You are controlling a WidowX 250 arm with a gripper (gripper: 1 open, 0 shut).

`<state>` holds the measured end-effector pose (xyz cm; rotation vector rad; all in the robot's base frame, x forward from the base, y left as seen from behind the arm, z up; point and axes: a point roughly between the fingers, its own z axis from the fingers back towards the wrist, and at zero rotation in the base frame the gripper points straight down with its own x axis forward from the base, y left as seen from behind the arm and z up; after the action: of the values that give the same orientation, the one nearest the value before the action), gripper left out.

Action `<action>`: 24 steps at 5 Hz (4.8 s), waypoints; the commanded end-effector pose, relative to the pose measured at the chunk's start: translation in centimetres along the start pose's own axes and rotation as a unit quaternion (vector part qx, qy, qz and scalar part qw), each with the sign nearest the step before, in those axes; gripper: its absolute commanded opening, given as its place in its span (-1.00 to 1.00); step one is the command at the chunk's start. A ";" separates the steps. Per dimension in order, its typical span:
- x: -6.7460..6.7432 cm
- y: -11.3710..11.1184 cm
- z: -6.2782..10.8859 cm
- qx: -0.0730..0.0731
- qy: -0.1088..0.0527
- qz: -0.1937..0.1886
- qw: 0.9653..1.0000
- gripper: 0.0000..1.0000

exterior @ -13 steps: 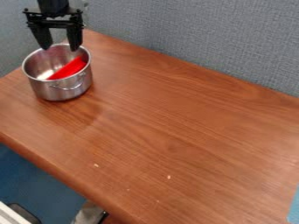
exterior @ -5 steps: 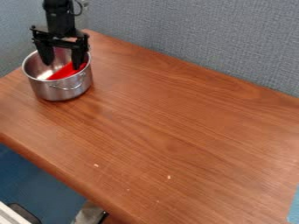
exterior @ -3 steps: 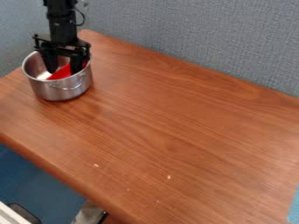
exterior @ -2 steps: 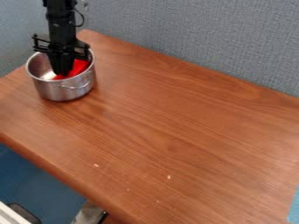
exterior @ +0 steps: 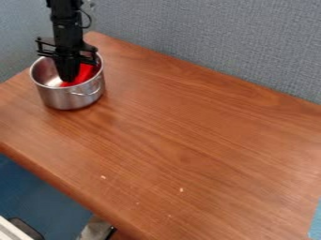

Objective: Move the red object from the metal pot to the table

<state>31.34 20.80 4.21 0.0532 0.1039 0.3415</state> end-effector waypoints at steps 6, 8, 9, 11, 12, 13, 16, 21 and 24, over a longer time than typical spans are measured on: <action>-0.2 -0.1 7.4 -0.023 -0.060 -0.003 0.998 -1.00; 0.0 -0.8 6.6 -0.018 -0.054 -0.011 0.998 1.00; 0.2 -1.0 5.7 -0.012 -0.048 -0.012 0.999 1.00; 0.9 -1.1 3.6 0.000 -0.034 -0.012 0.999 1.00; 1.1 -1.3 2.5 0.005 -0.027 -0.012 1.000 1.00; 1.2 -1.4 1.6 0.008 -0.021 -0.011 1.000 1.00; 0.9 -2.0 1.4 0.002 -0.020 -0.012 1.000 -1.00; 0.1 -3.4 3.4 -0.012 -0.031 -0.024 0.999 -1.00; -0.3 -3.9 4.8 -0.018 -0.042 -0.034 0.998 -1.00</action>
<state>32.09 17.21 5.59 0.0006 0.1058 0.2886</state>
